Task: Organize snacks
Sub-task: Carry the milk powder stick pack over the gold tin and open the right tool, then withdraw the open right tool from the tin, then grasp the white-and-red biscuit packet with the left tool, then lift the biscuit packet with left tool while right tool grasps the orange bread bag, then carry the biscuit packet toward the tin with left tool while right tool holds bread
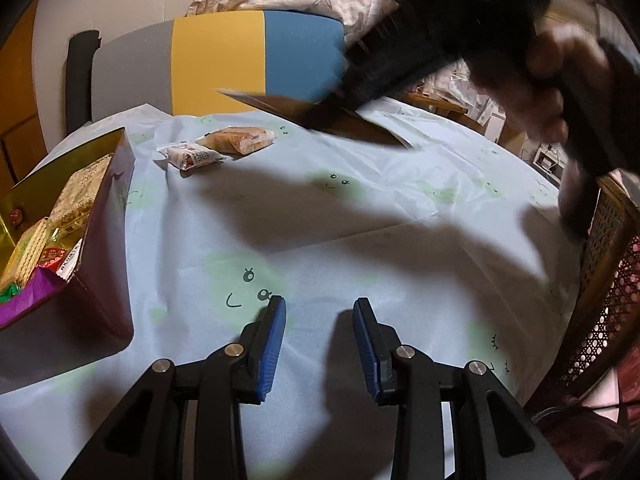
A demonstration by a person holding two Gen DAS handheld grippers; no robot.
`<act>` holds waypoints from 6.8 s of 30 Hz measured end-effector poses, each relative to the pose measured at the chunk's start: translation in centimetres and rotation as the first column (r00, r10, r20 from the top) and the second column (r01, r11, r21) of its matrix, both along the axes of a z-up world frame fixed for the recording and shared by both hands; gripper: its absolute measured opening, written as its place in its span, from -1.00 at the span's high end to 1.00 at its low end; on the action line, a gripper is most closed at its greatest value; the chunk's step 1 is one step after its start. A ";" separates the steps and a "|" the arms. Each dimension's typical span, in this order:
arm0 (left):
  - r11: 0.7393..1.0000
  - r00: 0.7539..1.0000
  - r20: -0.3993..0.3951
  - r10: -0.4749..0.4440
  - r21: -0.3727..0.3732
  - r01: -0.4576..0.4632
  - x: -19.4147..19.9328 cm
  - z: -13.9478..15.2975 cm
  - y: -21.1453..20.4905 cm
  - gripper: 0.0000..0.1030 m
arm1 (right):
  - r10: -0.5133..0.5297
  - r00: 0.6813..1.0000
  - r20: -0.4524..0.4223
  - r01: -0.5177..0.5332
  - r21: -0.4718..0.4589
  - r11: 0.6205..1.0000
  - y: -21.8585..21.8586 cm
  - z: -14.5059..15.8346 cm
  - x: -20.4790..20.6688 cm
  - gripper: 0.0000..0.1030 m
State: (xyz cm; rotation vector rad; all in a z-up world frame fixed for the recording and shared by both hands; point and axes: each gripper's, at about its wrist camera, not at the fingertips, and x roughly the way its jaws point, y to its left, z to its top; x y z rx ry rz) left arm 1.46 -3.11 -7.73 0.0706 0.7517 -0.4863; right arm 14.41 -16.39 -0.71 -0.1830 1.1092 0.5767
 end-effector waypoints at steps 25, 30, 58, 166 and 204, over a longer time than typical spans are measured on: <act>0.995 1.000 -0.031 -0.001 -0.096 -0.002 0.1 -0.2 1.1 0.31 | 0.278 0.960 -0.018 -0.275 0.114 0.955 18.4 2.7 0.5 0.26; 0.997 1.000 -0.024 0.001 -0.078 -0.003 0.0 -0.1 0.9 0.31 | 0.214 0.977 0.005 -0.213 0.127 0.969 14.3 3.4 0.5 0.26; 0.997 0.979 -0.191 0.074 0.047 -0.066 2.7 1.7 -1.6 0.08 | -0.290 0.957 0.017 0.283 -0.282 0.917 -8.4 -6.1 1.7 0.24; 0.985 0.986 0.068 0.150 0.072 -0.155 3.5 -0.6 0.4 0.30 | -0.101 0.994 0.039 0.107 -0.201 0.974 5.5 -3.5 13.0 -0.22; 0.970 0.980 -0.013 0.197 0.146 -0.194 3.9 0.4 -0.6 0.33 | -0.150 0.984 0.091 0.167 -0.228 0.959 -3.6 -5.6 -0.2 -0.06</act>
